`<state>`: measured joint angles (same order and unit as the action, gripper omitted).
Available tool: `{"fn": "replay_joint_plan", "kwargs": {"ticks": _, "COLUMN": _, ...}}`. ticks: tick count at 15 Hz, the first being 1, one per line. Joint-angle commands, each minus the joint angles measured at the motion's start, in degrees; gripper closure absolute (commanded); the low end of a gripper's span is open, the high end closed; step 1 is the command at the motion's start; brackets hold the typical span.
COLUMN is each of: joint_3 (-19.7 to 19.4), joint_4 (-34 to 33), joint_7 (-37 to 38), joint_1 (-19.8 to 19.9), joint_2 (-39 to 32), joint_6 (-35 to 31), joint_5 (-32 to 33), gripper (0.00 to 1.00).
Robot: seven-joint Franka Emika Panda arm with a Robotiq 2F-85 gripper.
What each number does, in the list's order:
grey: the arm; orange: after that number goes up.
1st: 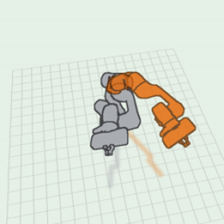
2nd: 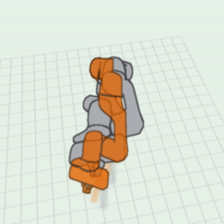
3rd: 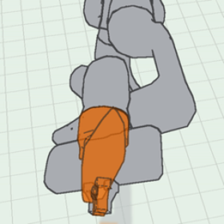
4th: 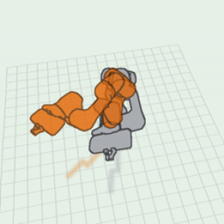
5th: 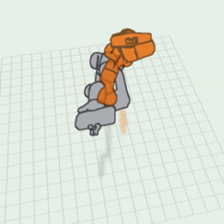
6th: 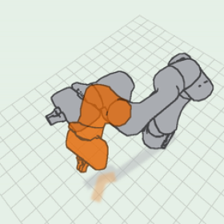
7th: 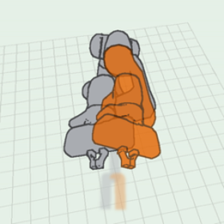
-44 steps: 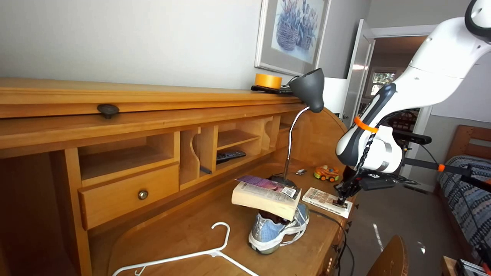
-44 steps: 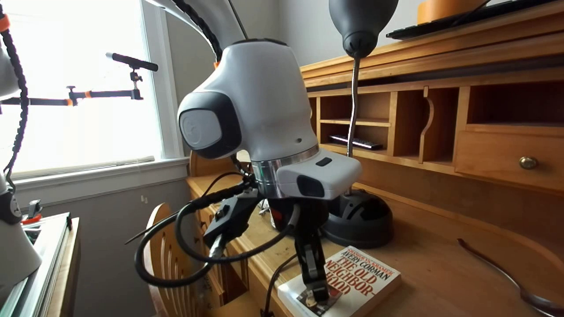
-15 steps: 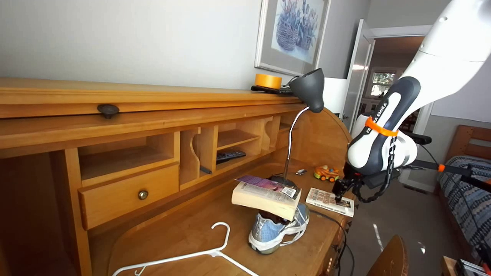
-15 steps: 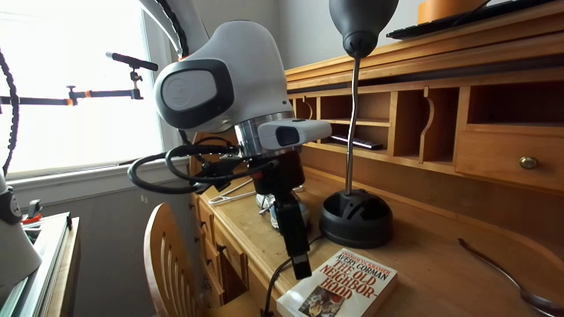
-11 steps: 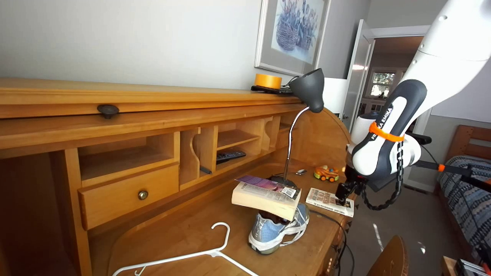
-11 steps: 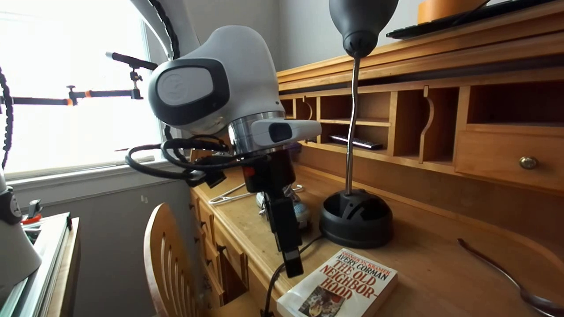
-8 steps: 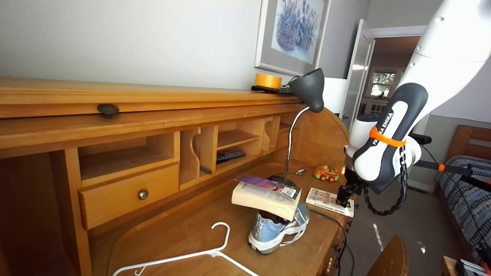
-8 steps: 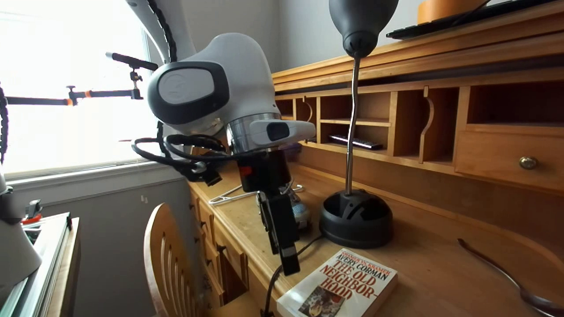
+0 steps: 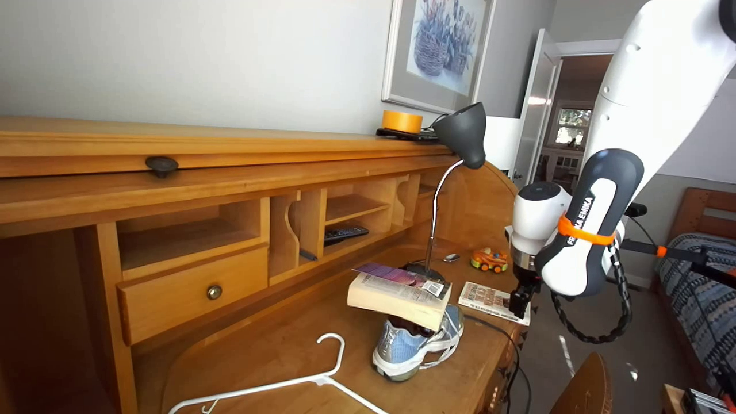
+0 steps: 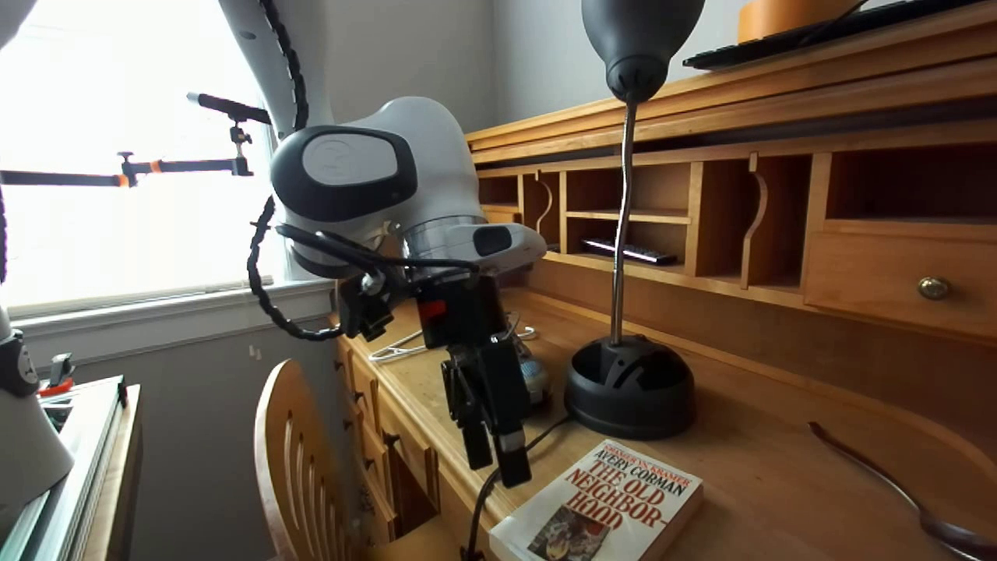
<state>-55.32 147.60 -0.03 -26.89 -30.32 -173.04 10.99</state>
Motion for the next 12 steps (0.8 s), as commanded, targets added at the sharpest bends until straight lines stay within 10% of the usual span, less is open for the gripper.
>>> {"fn": "replay_joint_plan", "kwargs": {"ticks": 1, "joint_3": -3.0, "joint_4": -0.1, "joint_7": 2.7, "joint_1": -4.4, "joint_2": -6.0, "joint_6": -2.1, "joint_5": 2.1, "gripper": 0.0}}
{"fn": "replay_joint_plan", "kwargs": {"ticks": 12, "joint_3": -2.9, "joint_4": -2.2, "joint_7": 5.1, "joint_1": -9.1, "joint_2": -19.0, "joint_6": -4.7, "joint_5": -1.5, "gripper": 0.0}}
